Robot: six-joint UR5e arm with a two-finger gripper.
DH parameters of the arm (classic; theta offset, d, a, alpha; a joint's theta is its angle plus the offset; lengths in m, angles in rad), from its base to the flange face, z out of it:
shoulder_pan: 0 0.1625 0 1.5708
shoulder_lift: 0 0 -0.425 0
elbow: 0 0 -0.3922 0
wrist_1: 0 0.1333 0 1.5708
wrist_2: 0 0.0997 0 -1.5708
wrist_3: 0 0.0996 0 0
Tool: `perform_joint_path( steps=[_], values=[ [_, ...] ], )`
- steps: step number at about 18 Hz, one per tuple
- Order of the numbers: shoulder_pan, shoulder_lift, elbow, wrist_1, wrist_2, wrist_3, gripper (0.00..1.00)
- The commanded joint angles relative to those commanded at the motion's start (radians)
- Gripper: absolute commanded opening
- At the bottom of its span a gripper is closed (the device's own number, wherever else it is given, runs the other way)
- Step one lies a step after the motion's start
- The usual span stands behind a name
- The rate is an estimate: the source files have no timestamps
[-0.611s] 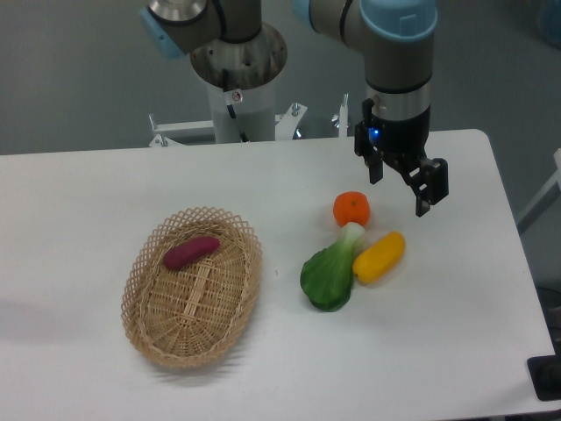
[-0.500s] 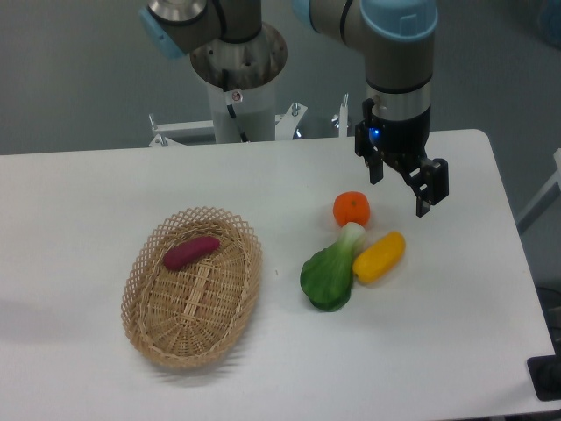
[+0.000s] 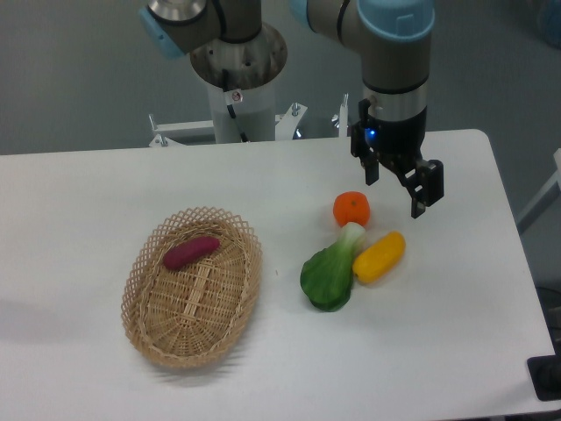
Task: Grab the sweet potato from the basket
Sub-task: 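Move the open gripper over the wicker basket above the sweet potato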
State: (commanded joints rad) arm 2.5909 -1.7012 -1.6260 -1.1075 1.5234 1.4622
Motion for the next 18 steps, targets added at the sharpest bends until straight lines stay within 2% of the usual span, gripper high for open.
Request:
perform_joint_path(
  steps=[4,12,16,18],
  values=[
    [-0.058,-0.008,-0.014,0.000,0.007,-0.108,1.00],
    [-0.144,-0.017,-0.135,0.015,-0.002,-0.270,1.00],
    [-0.228,-0.061,-0.166,0.060,-0.005,-0.472,1.00],
    [-0.274,-0.093,-0.166,0.069,-0.003,-0.506,1.00]
  ],
)
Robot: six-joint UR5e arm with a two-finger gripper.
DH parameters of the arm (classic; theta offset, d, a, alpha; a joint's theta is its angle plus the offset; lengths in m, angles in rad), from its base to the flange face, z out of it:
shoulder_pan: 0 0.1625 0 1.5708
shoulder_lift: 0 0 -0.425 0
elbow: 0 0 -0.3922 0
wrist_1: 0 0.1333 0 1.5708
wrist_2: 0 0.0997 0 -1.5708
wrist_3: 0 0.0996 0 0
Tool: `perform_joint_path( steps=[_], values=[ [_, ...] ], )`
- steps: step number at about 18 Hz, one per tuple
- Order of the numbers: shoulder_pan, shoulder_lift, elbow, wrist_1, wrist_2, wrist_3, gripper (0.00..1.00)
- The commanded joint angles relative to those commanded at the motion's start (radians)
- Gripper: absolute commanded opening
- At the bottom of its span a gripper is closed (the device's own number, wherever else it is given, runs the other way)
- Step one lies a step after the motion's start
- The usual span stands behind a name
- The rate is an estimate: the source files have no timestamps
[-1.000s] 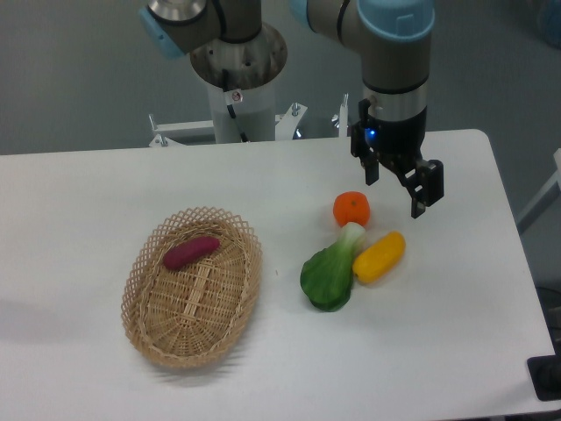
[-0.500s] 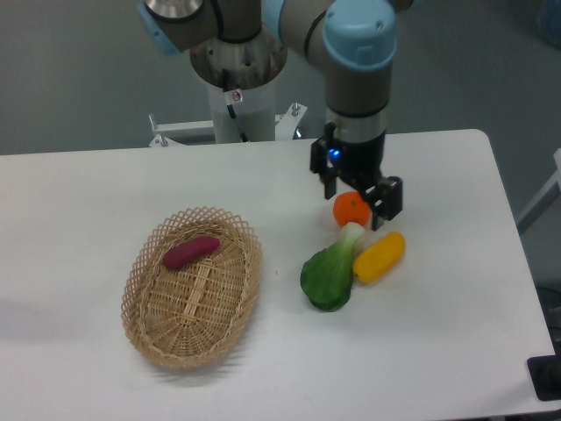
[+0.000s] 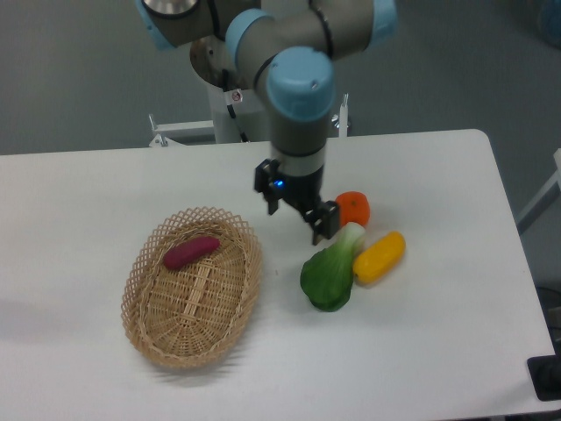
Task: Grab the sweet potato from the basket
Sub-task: 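Move the open gripper over the wicker basket above the sweet potato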
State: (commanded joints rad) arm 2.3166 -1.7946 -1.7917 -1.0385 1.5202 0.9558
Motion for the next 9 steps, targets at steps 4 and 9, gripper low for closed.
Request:
perform_joint_path(
  steps=[4,9],
  values=[
    [-0.090,-0.046,-0.012,0.055,0.011,-0.028,1.00],
    [-0.163,-0.091,-0.028,0.055,0.052,0.030,1.00]
  ],
)
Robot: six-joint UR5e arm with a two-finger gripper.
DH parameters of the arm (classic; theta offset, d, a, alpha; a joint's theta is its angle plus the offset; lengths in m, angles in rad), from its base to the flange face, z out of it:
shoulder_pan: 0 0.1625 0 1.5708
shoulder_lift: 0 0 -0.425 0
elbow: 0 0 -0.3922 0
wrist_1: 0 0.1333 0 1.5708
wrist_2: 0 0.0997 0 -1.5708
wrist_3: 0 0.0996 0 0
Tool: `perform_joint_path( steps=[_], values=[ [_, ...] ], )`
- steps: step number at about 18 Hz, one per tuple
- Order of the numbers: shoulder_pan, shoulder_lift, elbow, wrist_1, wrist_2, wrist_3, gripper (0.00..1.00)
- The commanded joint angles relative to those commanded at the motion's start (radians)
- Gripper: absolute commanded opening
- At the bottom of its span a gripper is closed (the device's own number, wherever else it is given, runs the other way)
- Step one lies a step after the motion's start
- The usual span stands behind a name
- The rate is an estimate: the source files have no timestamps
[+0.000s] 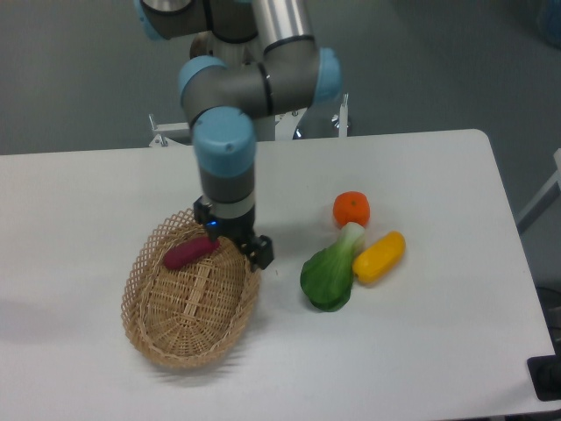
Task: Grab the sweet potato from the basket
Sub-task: 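Lower the gripper onto the purple sweet potato and close on it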
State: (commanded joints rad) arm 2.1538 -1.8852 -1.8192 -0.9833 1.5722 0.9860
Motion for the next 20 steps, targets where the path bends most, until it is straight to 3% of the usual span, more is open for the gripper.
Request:
perform_joint_path(
  steps=[4,20],
  values=[
    [-0.048,-0.026,-0.021,0.000,0.048,0.048,1.00],
    [-0.078,-0.054,-0.049,0.006,0.054,0.002,1.00]
  ],
)
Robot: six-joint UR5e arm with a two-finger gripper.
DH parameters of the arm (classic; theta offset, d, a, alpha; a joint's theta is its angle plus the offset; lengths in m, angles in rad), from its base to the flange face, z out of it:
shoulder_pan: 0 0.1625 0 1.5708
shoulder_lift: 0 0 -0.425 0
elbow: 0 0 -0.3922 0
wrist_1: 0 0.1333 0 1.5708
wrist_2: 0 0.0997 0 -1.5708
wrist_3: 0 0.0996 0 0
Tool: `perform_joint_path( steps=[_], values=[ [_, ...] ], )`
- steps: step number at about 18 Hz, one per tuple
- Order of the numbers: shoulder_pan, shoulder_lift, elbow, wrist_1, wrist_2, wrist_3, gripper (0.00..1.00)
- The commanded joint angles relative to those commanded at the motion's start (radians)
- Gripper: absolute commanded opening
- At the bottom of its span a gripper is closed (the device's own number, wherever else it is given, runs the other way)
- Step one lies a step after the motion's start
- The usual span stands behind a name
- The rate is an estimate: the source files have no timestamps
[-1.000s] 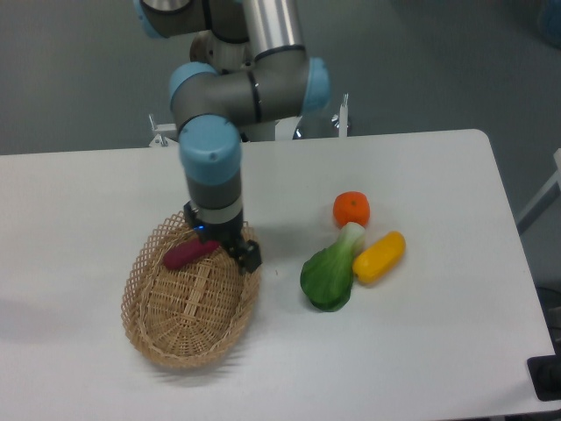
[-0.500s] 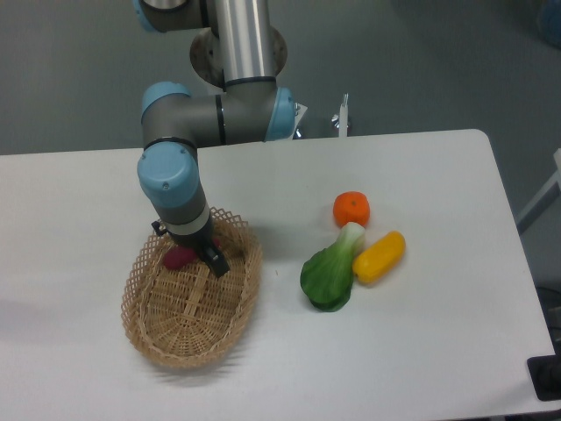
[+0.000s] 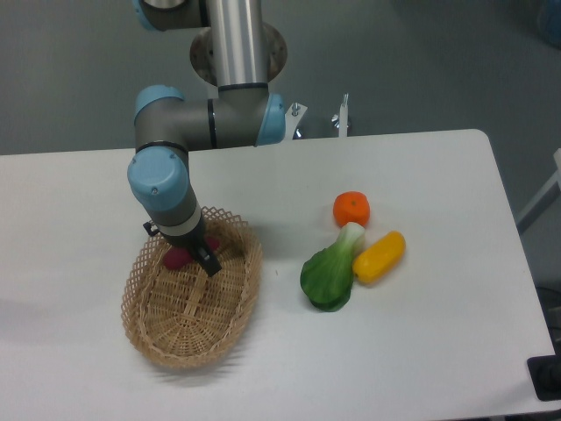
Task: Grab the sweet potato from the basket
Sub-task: 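Lower the gripper onto the purple sweet potato and close on it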
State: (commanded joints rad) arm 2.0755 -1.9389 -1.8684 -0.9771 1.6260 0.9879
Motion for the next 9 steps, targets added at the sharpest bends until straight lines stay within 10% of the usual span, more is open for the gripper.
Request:
perform_joint_path(
  steps=[9],
  values=[
    [-0.008,-0.017,0.001,0.005,0.000,-0.003,0.99]
  ],
)
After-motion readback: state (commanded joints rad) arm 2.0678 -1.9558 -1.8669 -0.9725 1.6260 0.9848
